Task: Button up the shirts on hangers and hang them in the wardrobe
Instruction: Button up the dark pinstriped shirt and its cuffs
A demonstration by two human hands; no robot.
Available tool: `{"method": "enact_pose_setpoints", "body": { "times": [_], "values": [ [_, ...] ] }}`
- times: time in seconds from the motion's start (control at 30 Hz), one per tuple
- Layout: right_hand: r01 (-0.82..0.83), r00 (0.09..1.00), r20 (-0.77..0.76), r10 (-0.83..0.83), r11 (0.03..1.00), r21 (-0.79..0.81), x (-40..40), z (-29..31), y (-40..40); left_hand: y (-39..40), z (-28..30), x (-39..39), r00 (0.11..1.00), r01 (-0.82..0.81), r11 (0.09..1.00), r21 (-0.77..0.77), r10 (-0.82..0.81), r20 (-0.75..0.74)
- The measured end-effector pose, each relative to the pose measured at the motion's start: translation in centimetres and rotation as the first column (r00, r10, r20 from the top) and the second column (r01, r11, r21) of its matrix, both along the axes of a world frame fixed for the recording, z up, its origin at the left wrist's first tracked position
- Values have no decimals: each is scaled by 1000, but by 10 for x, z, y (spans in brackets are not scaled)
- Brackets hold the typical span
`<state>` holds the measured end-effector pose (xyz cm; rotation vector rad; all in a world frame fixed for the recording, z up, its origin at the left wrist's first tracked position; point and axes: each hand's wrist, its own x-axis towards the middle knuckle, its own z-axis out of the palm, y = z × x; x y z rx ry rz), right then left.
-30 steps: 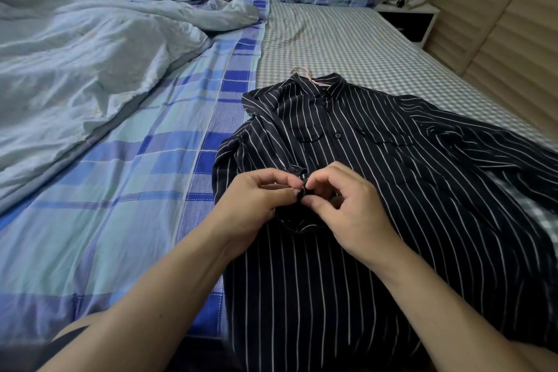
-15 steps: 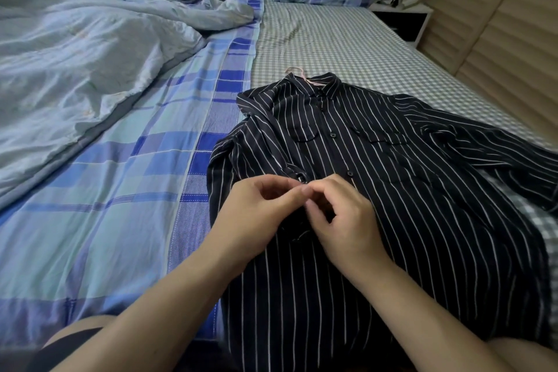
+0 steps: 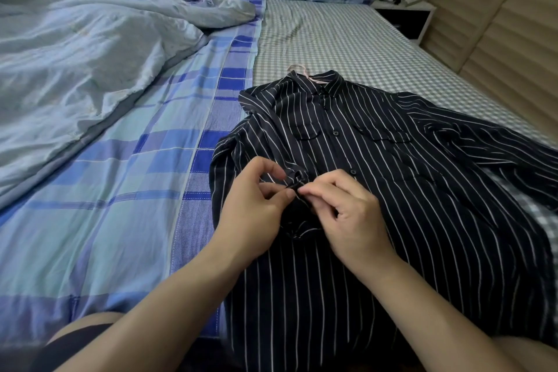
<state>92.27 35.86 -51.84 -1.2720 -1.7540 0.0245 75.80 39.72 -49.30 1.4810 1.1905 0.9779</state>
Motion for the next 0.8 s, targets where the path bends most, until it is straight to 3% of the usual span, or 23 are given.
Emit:
{"method": "enact_pose_setpoints", "body": {
  "times": [0.2,0.43,0.57,0.7,0.8],
  "values": [
    [-29,991,129,24,999,44,4,3,1,4,1,-4,998,59,997,-45,-59,19],
    [-152,953,264,146,988,4,16,13,15,11,2,-7,992,96,995,6,-95,-87],
    [-217,849,472,238,971,-99,24,29,19,17,-1,-3,980,122,992,44,-113,-167],
    [-203,685,674,276,961,-188,25,49,31,19,-4,-1,996,84,993,-82,-81,38],
    [-202,695,636,336,940,-275,20,57,35,17,-4,-4,978,94,988,-126,-68,199]
  ]
}}
